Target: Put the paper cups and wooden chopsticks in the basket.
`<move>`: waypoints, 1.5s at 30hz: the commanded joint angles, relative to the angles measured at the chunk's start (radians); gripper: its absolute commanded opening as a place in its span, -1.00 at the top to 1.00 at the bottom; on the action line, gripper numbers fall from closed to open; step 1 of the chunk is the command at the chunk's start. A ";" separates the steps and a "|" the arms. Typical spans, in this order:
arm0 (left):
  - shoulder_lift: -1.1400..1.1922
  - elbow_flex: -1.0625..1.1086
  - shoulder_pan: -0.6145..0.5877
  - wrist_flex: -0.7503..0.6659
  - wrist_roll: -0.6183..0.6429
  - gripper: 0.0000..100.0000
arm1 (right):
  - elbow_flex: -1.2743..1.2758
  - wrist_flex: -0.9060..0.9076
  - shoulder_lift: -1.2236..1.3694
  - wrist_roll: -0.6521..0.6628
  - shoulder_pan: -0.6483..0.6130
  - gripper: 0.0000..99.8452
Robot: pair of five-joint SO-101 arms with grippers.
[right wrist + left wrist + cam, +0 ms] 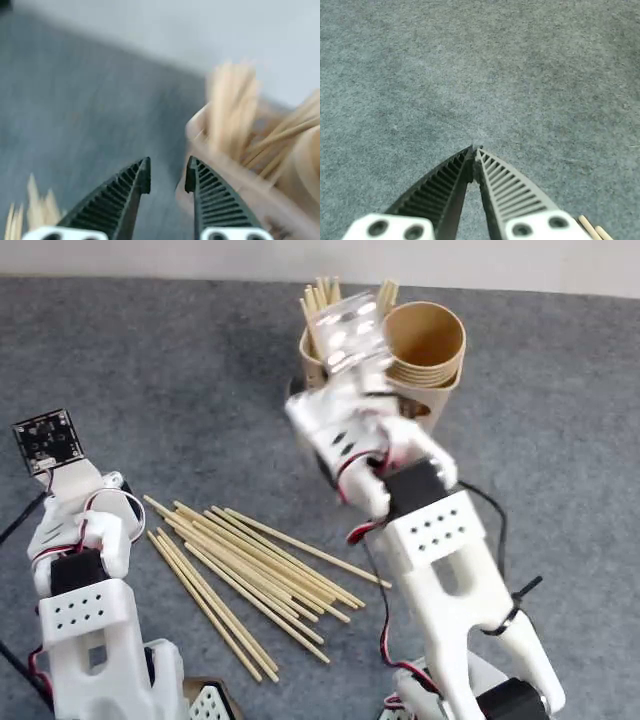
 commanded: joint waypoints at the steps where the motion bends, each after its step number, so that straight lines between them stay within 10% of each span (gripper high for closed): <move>1: -0.015 -0.012 -0.007 -0.020 0.005 0.94 | 0.053 0.088 -0.033 0.058 -0.085 0.75; 29: -0.015 -0.012 -0.007 -0.020 0.005 0.94 | 0.018 0.097 0.653 0.187 -0.165 0.75; 45: -0.016 -0.012 -0.010 -0.020 0.005 0.94 | -0.062 0.269 0.628 0.361 -0.143 0.99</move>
